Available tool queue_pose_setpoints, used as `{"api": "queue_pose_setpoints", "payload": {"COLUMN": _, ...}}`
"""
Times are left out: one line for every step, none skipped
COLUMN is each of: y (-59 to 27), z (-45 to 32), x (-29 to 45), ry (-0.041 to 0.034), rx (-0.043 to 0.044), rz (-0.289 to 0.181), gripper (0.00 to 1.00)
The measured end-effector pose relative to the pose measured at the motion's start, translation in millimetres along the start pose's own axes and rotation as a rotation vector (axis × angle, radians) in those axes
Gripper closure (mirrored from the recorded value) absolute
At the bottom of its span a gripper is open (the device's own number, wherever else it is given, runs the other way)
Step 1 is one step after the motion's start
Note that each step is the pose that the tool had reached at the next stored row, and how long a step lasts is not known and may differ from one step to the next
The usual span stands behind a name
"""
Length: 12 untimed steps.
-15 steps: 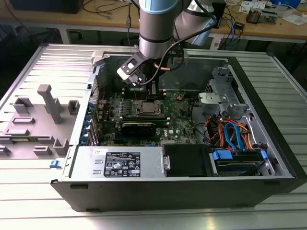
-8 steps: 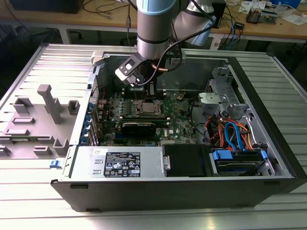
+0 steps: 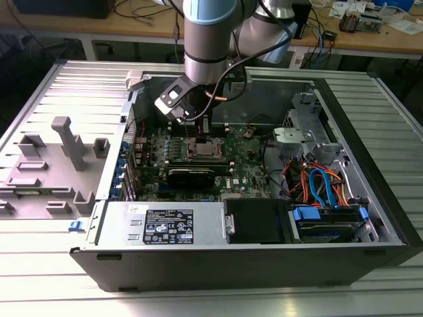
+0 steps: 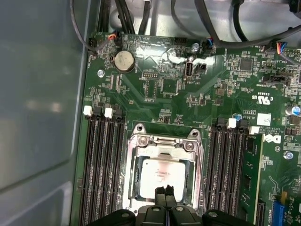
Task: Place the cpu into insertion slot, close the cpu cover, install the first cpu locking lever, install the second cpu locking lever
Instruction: 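Close the cpu cover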
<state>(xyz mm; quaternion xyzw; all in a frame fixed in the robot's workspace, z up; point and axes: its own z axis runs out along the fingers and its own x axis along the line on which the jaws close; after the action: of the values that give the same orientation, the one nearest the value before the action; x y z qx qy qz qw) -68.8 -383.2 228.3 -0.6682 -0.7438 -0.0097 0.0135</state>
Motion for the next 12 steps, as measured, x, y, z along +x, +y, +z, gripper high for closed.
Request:
{"api": "queue_pose_setpoints", "payload": {"y": -0.6, "z": 0.7, "x": 0.0, "ry": 0.0, "rx": 0.0001, "rz": -0.002, "gripper": 0.89}}
{"api": "queue_pose_setpoints", "payload": {"y": -1.4, "z": 1.3, "x": 0.0, "ry": 0.0, "rx": 0.0003, "rz": -0.003, "gripper": 0.89}}
{"api": "queue_pose_setpoints", "payload": {"y": -2.4, "z": 2.0, "x": 0.1, "ry": 0.0003, "rx": 0.0003, "rz": -0.005, "gripper": 0.89}}
{"api": "queue_pose_setpoints", "payload": {"y": -3.4, "z": 2.6, "x": 0.1, "ry": 0.0006, "rx": 0.0004, "rz": -0.006, "gripper": 0.89}}
{"api": "queue_pose_setpoints", "payload": {"y": -4.5, "z": 3.4, "x": 0.3, "ry": 0.0012, "rx": 0.0002, "rz": -0.008, "gripper": 0.89}}
{"api": "queue_pose_setpoints", "payload": {"y": -5.3, "z": 4.2, "x": 0.4, "ry": 0.0015, "rx": 0.0002, "rz": -0.009, "gripper": 0.89}}
{"api": "queue_pose_setpoints", "payload": {"y": -6.0, "z": 5.2, "x": 0.4, "ry": 0.0017, "rx": 0.0001, "rz": -0.009, "gripper": 0.89}}
{"api": "queue_pose_setpoints", "payload": {"y": -6.3, "z": 6.1, "x": 0.4, "ry": 0.0015, "rx": 0.0003, "rz": -0.01, "gripper": 0.89}}
{"api": "queue_pose_setpoints", "payload": {"y": -6.6, "z": 7.8, "x": 0.4, "ry": 0.0015, "rx": 0.0003, "rz": -0.01, "gripper": 0.89}}
{"api": "queue_pose_setpoints", "payload": {"y": -6.8, "z": 9.0, "x": 0.3, "ry": 0.0015, "rx": 0.0003, "rz": -0.01, "gripper": 0.89}}
{"api": "queue_pose_setpoints", "payload": {"y": -7.1, "z": 10.4, "x": 0.4, "ry": 0.0016, "rx": 0.0003, "rz": -0.011, "gripper": 0.89}}
{"api": "queue_pose_setpoints", "payload": {"y": -7.5, "z": 11.5, "x": 0.4, "ry": 0.0015, "rx": 0.0003, "rz": -0.011, "gripper": 0.89}}
